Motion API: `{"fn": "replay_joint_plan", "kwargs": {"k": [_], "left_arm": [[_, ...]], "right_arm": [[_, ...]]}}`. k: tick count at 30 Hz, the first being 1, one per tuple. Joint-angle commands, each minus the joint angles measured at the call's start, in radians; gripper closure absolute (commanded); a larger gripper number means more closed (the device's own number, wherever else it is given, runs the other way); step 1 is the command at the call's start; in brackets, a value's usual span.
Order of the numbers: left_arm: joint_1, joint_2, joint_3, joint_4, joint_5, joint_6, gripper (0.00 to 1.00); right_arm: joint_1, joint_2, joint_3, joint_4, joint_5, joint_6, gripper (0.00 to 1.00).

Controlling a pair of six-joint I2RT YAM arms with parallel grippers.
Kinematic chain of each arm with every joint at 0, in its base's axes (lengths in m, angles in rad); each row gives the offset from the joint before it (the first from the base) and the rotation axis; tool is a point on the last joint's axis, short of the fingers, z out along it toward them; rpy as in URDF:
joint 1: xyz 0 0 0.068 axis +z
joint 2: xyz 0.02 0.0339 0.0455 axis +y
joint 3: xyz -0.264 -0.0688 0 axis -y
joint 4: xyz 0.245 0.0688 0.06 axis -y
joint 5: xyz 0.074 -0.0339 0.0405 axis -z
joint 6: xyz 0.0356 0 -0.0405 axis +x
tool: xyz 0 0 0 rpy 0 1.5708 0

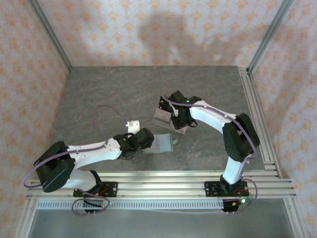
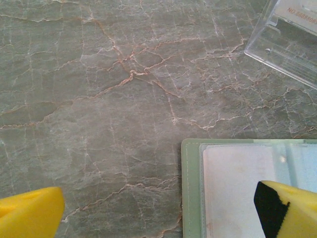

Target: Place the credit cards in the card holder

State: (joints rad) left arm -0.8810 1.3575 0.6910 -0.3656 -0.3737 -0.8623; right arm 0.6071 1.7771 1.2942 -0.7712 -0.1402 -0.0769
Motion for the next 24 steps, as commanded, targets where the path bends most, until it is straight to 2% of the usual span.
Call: {"fn": "replay_joint_plan", "kwargs": {"k": [1,11,24], "left_arm": [[0.011,0.01,0.03,-0.004,-0.019,0.003,0.0],[0.011,0.014,0.037,-0.009,-0.021,0.004,0.0],[0.011,0.049,0.056,-0.001,-0.007,0.008,0.0]], "right_arm": [[0.018,-0.031,-0.015,-0.036,-0.035,-0.017,0.67],[0.036,-0.036,-0.029,-0.037,0.01,-0.074,0.68],[0.033,0.051,0.0,-0.02,0.067,-0.124,0.72]]}}
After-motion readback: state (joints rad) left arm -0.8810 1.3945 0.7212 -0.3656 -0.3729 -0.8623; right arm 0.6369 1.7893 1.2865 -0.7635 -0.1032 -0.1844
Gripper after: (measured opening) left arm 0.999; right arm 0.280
